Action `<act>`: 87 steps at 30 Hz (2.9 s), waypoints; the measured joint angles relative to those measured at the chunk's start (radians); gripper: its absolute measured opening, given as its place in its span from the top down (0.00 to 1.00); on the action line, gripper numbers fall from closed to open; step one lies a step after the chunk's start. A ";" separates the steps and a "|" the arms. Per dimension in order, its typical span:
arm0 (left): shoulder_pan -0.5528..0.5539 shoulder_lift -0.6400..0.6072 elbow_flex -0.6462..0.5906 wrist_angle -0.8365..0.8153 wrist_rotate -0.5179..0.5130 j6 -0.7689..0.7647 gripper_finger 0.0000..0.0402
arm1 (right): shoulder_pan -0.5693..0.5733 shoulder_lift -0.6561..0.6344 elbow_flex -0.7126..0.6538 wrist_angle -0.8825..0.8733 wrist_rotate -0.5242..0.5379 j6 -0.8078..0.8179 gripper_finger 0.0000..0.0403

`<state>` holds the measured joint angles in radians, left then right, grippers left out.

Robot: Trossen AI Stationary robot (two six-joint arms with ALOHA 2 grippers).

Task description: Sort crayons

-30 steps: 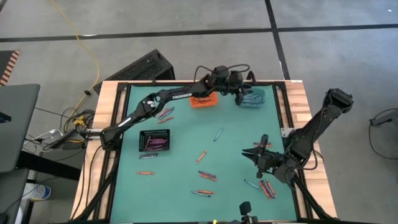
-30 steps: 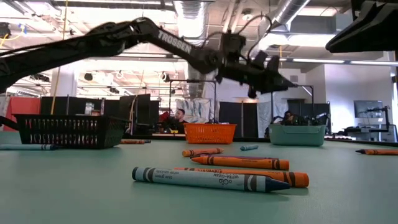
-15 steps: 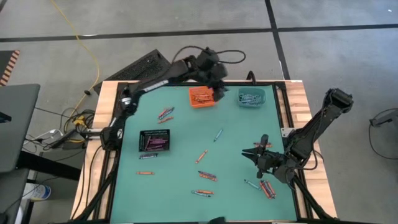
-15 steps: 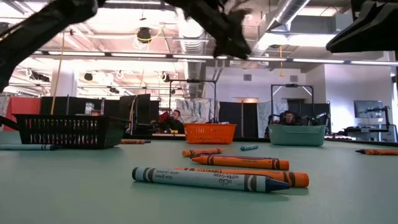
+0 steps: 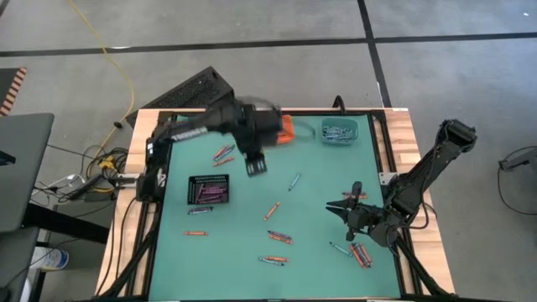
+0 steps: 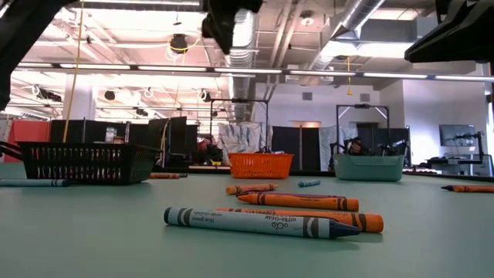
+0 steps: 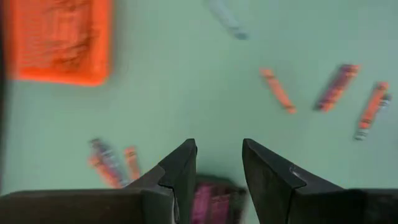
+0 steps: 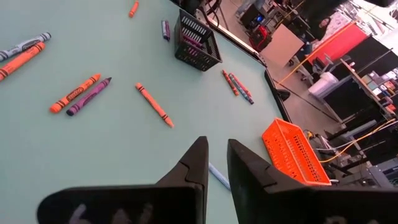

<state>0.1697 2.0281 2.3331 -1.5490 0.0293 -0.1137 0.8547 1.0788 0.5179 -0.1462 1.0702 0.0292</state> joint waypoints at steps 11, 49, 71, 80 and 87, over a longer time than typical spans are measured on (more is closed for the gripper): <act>-0.338 0.003 -0.371 0.394 -0.144 -0.209 0.71 | 0.000 0.000 0.000 0.000 -0.048 0.031 0.84; -0.546 0.003 -0.898 1.226 -0.146 0.038 0.79 | 0.000 0.000 0.000 0.000 -0.051 0.023 0.84; -0.538 0.082 -0.900 1.244 -0.195 0.061 0.80 | 0.000 0.000 0.000 -0.001 -0.051 0.023 0.84; -0.535 0.097 -0.897 1.222 -0.193 0.065 0.80 | 0.000 0.000 0.000 0.000 -0.051 0.023 0.84; -0.517 0.098 -0.897 1.220 -0.184 0.052 0.92 | 0.000 0.000 0.000 -0.003 -0.051 0.020 0.84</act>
<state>-0.3469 2.1265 1.4361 -0.3291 -0.1547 -0.0620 0.8543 1.0790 0.5179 -0.1493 1.0187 0.0490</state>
